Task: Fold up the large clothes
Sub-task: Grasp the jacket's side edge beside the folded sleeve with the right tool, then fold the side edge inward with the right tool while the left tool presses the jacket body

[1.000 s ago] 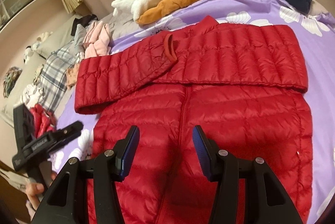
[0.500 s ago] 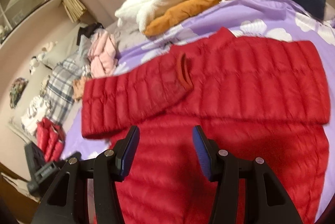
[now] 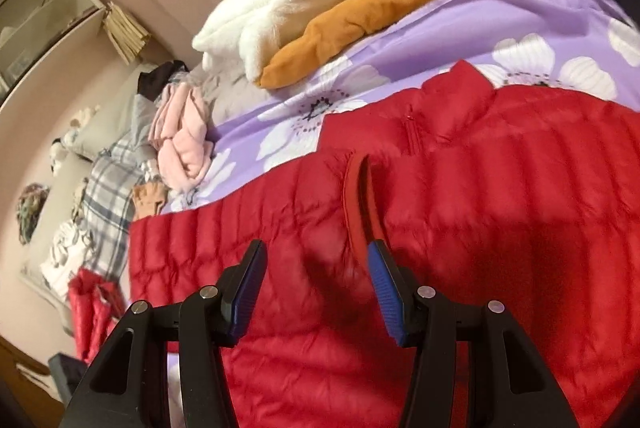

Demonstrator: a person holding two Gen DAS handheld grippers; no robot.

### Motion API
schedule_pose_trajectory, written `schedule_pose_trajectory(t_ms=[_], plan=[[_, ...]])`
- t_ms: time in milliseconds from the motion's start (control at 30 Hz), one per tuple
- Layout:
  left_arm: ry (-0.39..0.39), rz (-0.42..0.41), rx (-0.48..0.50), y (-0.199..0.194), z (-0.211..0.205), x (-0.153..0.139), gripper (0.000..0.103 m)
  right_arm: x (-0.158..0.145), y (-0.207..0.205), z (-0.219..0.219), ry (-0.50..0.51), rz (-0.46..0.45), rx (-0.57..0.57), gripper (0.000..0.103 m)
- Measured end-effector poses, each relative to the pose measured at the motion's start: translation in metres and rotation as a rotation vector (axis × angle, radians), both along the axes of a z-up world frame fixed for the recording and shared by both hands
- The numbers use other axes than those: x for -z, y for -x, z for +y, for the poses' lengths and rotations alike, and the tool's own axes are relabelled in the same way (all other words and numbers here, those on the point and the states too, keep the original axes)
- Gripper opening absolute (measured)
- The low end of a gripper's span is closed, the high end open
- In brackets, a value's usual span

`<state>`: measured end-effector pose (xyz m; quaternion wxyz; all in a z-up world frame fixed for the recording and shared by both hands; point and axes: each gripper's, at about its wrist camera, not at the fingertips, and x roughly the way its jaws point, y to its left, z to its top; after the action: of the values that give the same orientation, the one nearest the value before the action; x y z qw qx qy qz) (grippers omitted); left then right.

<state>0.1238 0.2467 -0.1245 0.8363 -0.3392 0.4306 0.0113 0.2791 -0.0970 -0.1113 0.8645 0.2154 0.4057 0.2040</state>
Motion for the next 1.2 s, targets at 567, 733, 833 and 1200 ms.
schedule_pose_trajectory(t_ms=[567, 733, 833, 1200], plan=[[0.010, -0.006, 0.028, -0.001, -0.008, -0.007, 0.073, -0.053, 0.047, -0.026, 0.026, -0.184, -0.043, 0.008], [0.006, -0.023, 0.063, -0.009, -0.020, -0.016, 0.073, -0.072, 0.068, -0.065, 0.061, -0.212, 0.030, 0.008], [-0.001, -0.032, 0.093, -0.018, -0.031, -0.019, 0.073, -0.064, 0.079, -0.089, 0.102, -0.180, 0.086, 0.008], [-0.023, -0.082, 0.207, -0.070, -0.071, -0.031, 0.071, -0.013, 0.059, -0.114, 0.135, -0.029, 0.135, 0.008]])
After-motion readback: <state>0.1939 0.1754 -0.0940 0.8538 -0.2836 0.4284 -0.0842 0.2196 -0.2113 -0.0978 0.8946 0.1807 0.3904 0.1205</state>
